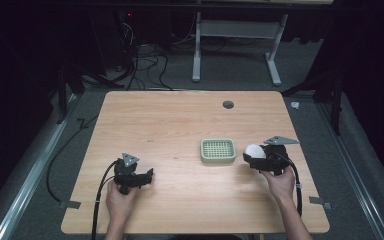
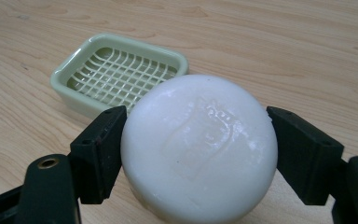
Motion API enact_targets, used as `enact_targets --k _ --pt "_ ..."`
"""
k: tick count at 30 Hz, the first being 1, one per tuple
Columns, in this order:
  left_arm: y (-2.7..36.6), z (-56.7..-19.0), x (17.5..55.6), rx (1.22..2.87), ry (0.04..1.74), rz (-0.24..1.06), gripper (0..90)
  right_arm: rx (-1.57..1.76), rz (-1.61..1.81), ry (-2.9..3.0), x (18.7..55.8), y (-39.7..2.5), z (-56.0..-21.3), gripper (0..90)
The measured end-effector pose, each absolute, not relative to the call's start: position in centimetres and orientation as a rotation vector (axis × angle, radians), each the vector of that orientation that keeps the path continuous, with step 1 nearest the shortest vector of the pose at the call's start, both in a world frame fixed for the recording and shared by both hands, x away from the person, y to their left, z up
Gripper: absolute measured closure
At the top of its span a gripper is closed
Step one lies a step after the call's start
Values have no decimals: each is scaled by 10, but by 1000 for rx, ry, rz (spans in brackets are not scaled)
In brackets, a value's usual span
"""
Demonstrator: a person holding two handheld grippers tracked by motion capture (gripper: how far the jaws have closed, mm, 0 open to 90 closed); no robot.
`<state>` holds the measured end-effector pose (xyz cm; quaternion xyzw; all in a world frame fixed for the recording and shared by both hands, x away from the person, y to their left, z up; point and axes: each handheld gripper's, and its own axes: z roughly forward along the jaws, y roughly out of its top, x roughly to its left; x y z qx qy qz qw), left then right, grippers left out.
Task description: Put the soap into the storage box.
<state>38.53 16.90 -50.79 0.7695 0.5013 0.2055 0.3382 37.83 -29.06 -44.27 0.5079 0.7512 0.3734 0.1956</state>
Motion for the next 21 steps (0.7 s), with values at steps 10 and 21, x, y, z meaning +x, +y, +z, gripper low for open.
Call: enact_targets --k 10,21 --pt "169 -508 385 2004 1306 535 150 1395 1069 2122 380 -283 -437 248" --pt "169 -508 385 2005 1306 535 150 1370 1083 2149 385 -271 -433 248"
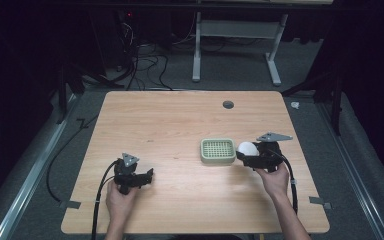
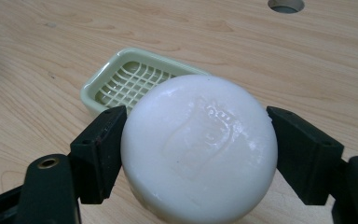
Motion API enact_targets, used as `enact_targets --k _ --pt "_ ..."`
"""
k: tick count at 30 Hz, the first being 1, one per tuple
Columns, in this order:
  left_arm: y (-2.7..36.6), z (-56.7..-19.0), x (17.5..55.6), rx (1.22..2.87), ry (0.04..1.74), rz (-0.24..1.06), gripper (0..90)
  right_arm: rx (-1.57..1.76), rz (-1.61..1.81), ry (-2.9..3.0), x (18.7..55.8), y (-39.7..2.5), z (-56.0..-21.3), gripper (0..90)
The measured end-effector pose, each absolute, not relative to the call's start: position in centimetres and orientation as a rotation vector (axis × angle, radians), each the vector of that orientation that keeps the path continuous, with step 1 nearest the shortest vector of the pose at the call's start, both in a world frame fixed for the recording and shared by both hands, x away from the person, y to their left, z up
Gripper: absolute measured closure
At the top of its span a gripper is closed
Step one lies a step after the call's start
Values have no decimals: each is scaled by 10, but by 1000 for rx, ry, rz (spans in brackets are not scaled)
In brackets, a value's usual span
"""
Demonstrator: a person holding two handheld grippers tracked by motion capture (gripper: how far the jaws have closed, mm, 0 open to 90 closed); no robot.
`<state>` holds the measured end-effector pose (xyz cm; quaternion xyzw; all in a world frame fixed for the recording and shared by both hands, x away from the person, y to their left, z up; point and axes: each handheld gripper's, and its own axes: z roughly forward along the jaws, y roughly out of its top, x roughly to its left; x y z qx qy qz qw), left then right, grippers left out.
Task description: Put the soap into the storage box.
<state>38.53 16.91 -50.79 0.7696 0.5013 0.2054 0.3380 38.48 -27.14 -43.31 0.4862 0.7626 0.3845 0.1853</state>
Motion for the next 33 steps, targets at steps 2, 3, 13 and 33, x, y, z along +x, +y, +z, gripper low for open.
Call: enact_targets --k 2,3,13,33 --pt "169 -508 385 2005 1306 535 150 1372 1086 2149 385 -270 -433 248" --pt "169 -508 385 2005 1306 535 150 1370 1087 2151 385 -269 -432 248" --pt "169 -508 385 2004 1306 535 150 1358 1104 2162 388 -265 -429 248" --pt "169 -508 385 2004 1306 535 150 1325 1122 2202 397 -250 -423 249"
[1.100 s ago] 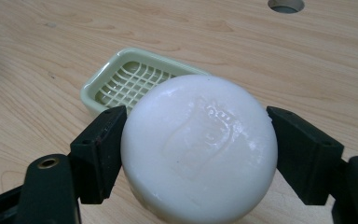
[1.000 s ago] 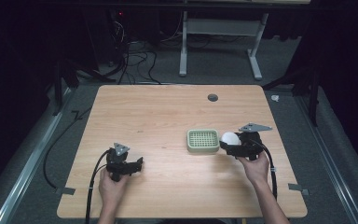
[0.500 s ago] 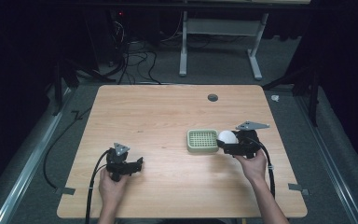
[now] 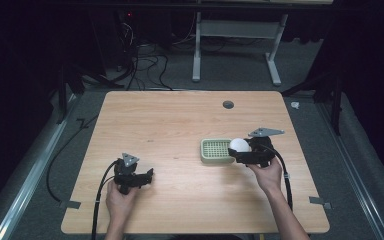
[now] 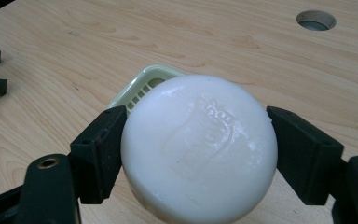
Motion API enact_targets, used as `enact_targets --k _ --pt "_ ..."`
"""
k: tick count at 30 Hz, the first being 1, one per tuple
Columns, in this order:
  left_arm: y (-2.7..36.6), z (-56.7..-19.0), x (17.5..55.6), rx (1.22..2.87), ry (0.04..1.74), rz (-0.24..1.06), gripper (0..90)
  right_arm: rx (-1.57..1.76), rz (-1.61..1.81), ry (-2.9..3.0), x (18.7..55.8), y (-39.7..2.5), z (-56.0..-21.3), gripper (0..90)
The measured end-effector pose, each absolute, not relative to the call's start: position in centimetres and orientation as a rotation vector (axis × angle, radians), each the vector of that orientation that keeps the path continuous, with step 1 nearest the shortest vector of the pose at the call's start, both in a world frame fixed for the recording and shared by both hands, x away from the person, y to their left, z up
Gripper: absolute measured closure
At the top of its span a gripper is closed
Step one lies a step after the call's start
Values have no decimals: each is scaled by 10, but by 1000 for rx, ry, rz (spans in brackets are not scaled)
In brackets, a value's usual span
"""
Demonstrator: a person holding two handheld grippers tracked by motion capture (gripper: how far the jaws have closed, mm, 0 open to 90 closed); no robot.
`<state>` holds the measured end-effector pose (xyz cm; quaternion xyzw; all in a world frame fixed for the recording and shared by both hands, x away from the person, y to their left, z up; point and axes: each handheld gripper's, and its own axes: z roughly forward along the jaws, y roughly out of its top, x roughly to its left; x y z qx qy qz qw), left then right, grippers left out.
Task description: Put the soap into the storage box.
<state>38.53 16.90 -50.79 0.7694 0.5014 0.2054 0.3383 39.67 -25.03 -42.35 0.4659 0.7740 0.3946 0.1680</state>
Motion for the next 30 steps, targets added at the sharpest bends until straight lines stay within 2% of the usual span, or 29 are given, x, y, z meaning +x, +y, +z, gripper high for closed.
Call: enact_targets --k 30 --pt "169 -508 385 2005 1306 535 150 1340 1133 2240 415 -232 -432 248"
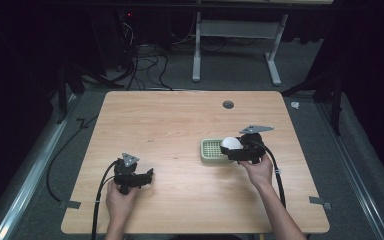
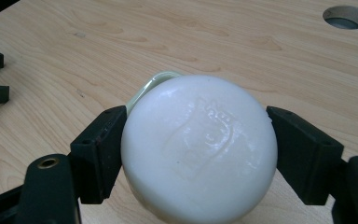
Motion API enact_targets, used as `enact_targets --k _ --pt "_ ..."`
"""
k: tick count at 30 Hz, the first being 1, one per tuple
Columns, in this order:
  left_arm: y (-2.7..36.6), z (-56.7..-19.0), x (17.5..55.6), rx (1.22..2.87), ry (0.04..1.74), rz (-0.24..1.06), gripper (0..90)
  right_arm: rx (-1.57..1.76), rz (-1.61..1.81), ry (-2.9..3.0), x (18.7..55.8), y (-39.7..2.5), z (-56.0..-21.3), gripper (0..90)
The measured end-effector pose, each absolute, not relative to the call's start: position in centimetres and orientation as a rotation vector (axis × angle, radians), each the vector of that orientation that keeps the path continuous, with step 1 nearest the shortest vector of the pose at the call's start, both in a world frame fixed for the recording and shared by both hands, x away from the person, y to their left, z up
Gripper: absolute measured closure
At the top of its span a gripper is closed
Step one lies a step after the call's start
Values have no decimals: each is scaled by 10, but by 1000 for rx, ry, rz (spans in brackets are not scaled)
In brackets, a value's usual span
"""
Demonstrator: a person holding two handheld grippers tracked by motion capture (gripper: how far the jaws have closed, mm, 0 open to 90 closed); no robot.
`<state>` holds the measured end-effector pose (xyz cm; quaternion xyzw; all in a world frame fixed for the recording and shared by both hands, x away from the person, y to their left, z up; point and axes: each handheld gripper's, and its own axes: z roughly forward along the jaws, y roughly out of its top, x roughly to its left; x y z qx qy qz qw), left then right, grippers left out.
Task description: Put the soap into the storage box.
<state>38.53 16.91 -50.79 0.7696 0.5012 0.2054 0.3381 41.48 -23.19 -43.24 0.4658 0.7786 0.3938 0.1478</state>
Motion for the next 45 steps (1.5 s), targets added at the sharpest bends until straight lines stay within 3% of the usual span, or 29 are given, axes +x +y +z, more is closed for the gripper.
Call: enact_targets --k 45 --pt "169 -508 385 2005 1305 536 150 1337 951 2290 448 -198 -468 247"
